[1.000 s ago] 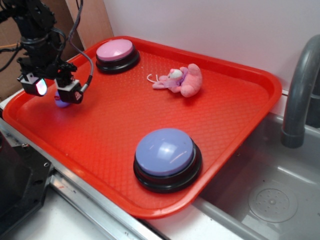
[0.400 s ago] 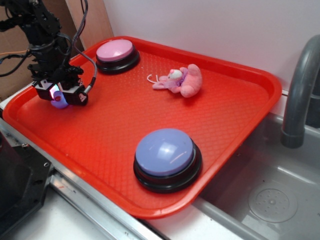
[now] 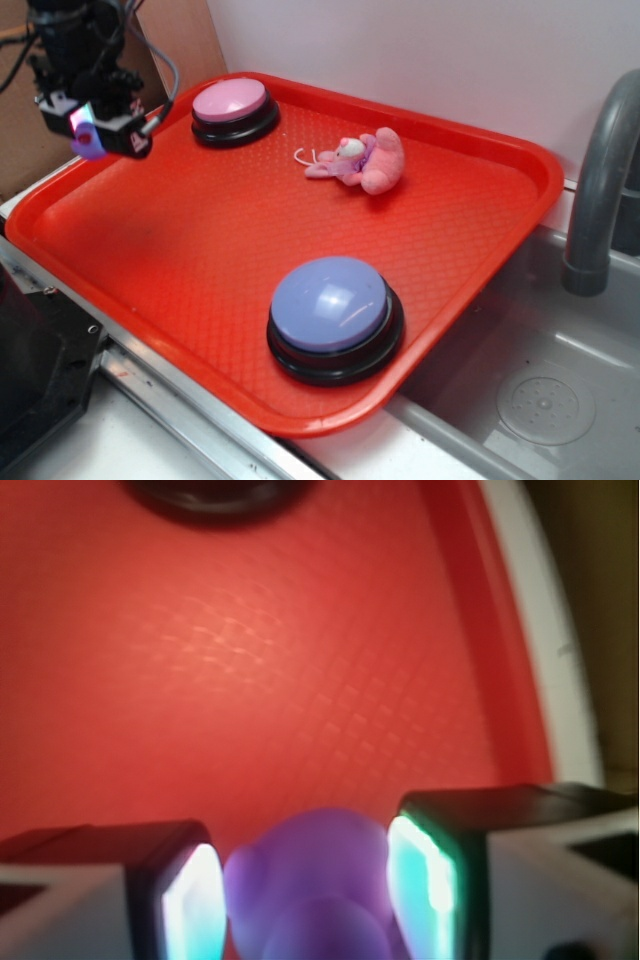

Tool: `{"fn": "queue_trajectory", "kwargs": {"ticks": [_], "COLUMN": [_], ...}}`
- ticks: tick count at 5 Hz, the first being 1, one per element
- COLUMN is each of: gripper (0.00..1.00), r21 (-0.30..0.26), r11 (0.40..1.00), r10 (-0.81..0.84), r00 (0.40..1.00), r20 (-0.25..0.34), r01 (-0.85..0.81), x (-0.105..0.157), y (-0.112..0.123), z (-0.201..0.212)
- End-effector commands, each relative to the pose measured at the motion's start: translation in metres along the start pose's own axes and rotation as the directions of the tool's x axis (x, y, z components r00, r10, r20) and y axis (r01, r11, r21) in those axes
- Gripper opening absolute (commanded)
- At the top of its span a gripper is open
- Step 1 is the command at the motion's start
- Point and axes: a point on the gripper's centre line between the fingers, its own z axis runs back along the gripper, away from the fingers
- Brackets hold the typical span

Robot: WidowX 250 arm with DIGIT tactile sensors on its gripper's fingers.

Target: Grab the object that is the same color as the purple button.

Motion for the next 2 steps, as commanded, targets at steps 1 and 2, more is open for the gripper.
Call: {"fn": "queue_trajectory", "kwargs": {"ticks": [1,2], "gripper": [0.00,0.00], "r21": [0.002,0.034], "r11": [0.972,0.973], "r10": [-0.235,-0.229], "r00": [0.964,0.962], "r20": [0.123,0.147], "r01": [0.236,0.227], "x": [-0.003,-0.013], "y": [-0.036,-0.039], "z": [0.119,0.137]}}
